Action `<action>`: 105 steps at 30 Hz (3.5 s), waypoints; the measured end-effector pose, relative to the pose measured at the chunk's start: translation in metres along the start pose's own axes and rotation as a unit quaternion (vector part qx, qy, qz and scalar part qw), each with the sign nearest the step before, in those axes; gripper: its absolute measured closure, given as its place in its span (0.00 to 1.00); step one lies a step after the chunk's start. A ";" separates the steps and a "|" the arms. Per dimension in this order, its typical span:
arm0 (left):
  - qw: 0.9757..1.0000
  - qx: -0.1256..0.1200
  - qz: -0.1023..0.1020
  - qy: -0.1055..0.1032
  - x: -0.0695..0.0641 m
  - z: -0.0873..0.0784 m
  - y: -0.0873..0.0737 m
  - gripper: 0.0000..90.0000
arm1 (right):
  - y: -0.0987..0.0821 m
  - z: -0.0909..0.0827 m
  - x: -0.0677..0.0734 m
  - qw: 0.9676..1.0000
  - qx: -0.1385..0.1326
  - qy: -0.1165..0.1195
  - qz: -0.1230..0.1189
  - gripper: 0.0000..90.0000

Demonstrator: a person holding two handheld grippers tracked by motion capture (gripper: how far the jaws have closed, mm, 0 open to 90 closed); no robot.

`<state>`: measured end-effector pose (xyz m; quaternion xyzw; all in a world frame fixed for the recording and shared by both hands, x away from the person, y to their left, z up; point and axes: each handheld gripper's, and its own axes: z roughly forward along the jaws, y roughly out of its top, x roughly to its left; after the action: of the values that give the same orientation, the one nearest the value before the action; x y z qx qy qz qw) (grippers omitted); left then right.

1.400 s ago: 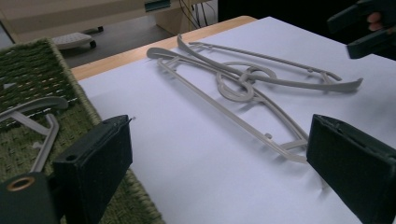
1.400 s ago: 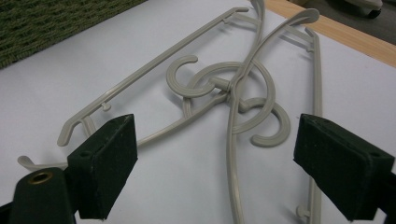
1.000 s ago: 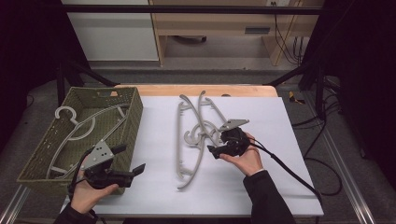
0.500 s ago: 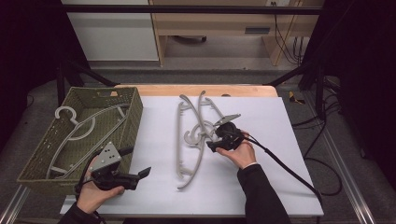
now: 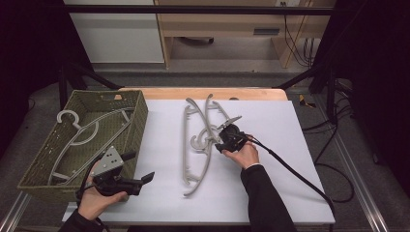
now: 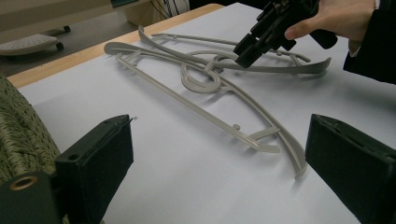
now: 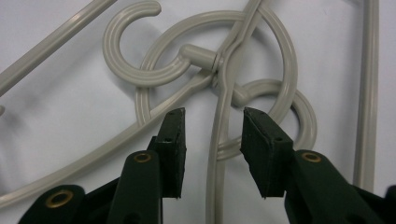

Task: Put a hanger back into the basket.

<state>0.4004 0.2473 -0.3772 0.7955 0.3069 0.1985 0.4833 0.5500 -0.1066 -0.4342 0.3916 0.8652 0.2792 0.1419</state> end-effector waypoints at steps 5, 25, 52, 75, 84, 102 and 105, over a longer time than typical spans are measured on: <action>1.000 -0.001 0.002 -0.001 0.001 -0.001 0.000 0.08 | 0.006 0.012 0.000 1.000 0.003 -0.004 -0.010 0.71; 1.000 -0.002 0.002 0.000 0.001 -0.003 0.001 0.09 | 0.002 0.017 -0.007 0.998 0.054 -0.020 -0.015 0.91; 1.000 0.006 0.006 -0.007 -0.001 0.001 0.000 0.09 | -0.023 0.006 -0.016 0.996 0.083 0.023 -0.019 0.92; 0.999 -0.003 0.034 -0.010 -0.005 -0.013 0.012 0.09 | -0.025 -0.102 0.009 0.981 0.005 0.164 -0.100 0.92; 0.993 0.019 0.109 -0.032 -0.031 -0.005 0.033 0.09 | -0.022 -0.127 0.047 0.950 0.023 0.262 -0.168 0.92; 0.947 0.090 0.292 -0.102 -0.085 0.046 0.045 0.24 | -0.028 -0.123 0.073 0.926 0.058 0.317 -0.200 0.92; 0.940 0.094 0.309 -0.108 -0.090 0.052 0.044 0.31 | -0.029 -0.122 0.073 0.924 0.058 0.320 -0.201 0.92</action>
<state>0.3795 0.1377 -0.3636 0.9096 0.0092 0.2209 0.3517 0.4286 -0.1123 -0.3552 0.1071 0.9398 0.3042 -0.1127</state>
